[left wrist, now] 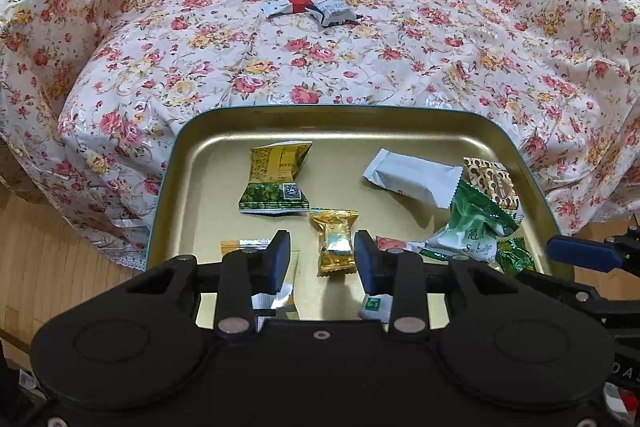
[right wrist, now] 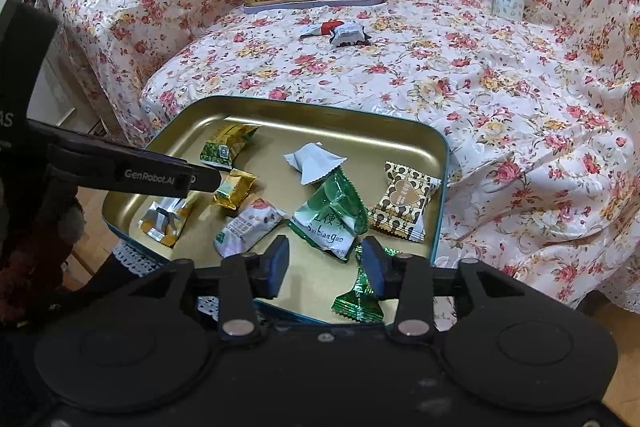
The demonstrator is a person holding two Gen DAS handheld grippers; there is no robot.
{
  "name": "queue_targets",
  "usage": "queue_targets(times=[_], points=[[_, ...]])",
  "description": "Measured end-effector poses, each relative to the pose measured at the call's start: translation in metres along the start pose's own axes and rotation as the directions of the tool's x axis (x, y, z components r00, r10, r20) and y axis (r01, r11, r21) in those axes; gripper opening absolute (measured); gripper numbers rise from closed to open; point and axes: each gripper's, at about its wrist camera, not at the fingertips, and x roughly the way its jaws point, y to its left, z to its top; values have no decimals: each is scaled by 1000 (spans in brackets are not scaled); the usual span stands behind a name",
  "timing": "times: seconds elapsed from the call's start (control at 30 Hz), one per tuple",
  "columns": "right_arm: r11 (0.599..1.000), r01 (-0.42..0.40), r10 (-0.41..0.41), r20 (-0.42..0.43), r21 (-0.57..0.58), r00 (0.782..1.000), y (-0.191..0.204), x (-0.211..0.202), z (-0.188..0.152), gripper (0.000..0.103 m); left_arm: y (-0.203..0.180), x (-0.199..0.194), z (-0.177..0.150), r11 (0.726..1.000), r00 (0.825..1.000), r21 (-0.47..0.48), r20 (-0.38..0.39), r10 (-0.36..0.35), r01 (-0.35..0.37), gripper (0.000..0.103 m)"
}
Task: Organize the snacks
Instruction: 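Open left tool over the tray while right tool releases the green candy, then move both open tools back toward the red-white and white packets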
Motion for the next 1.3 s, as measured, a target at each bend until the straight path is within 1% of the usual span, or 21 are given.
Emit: queue_targets(times=[0.1, 0.17, 0.2, 0.37, 0.4, 0.5, 0.57, 0.67, 0.7, 0.73, 0.77, 0.83, 0.9, 0.97, 1.07, 1.13, 1.2, 1.27, 1.3], points=[[1000, -8, 8, -6, -2, 1000, 0, -2, 1, 46, 2, -3, -1, 1000, 1000, -4, 8, -4, 4, 48], [1000, -12, 12, -9, -4, 1000, 1, -2, 1, 49, 5, -7, -1, 1000, 1000, -15, 25, -8, 9, 54], [1000, -15, 15, -11, -5, 1000, 2, -3, 1, 50, 7, -10, -2, 1000, 999, -23, 41, -12, 13, 57], [1000, -18, 18, -17, -20, 1000, 3, -4, 2, 54, 13, -25, 0, 999, 993, -34, 115, -8, 12, 60], [1000, -16, 15, -16, -24, 1000, 4, -4, 3, 54, 14, -29, 0, 999, 991, -37, 134, -6, 11, 62], [999, -16, 15, -9, -35, 1000, 4, -5, 5, 55, 18, -39, 2, 999, 981, -48, 195, 8, 1, 64], [999, -18, 18, 9, -44, 1000, 5, -8, 8, 58, 20, -47, 4, 998, 968, -61, 249, 27, -12, 69], [998, -21, 24, 60, -59, 998, 5, -15, 16, 63, 23, -60, 8, 996, 939, -83, 338, 61, -34, 75], [998, -20, 25, 80, -65, 996, 5, -17, 20, 64, 23, -64, 10, 995, 926, -88, 370, 74, -45, 78], [997, -18, 26, 103, -71, 994, 5, -20, 24, 68, 24, -68, 12, 994, 914, -91, 397, 86, -54, 81], [997, -16, 26, 129, -77, 991, 6, -23, 29, 74, 24, -72, 15, 994, 899, -89, 427, 97, -65, 82], [995, -10, 27, 176, -98, 984, 8, -27, 38, 82, 24, -77, 21, 993, 875, -79, 472, 110, -83, 90], [992, 11, 18, 226, -125, 974, 10, -29, 48, 84, 24, -80, 29, 993, 850, -65, 514, 119, -100, 94], [990, 32, 6, 268, -136, 963, 12, -29, 60, 91, 24, -79, 36, 992, 833, -52, 539, 127, -117, 96], [991, 42, 3, 330, -127, 944, 10, -24, 80, 94, 22, -73, 49, 986, 809, -28, 567, 153, -167, 96], [990, 63, -13, 373, -122, 928, 9, -19, 90, 96, 22, -67, 54, 979, 798, -24, 576, 179, -202, 96], [985, 102, -38, 411, -136, 911, 9, -12, 100, 96, 24, -59, 60, 976, 795, -20, 576, 188, -216, 96], [977, 142, -61, 430, -158, 901, 9, -2, 109, 96, 26, -53, 63, 977, 806, -16, 563, 183, -211, 96], [974, 154, -67, 438, -166, 897, 8, 4, 113, 96, 28, -47, 67, 980, 814, -7, 555, 171, -201, 96]])
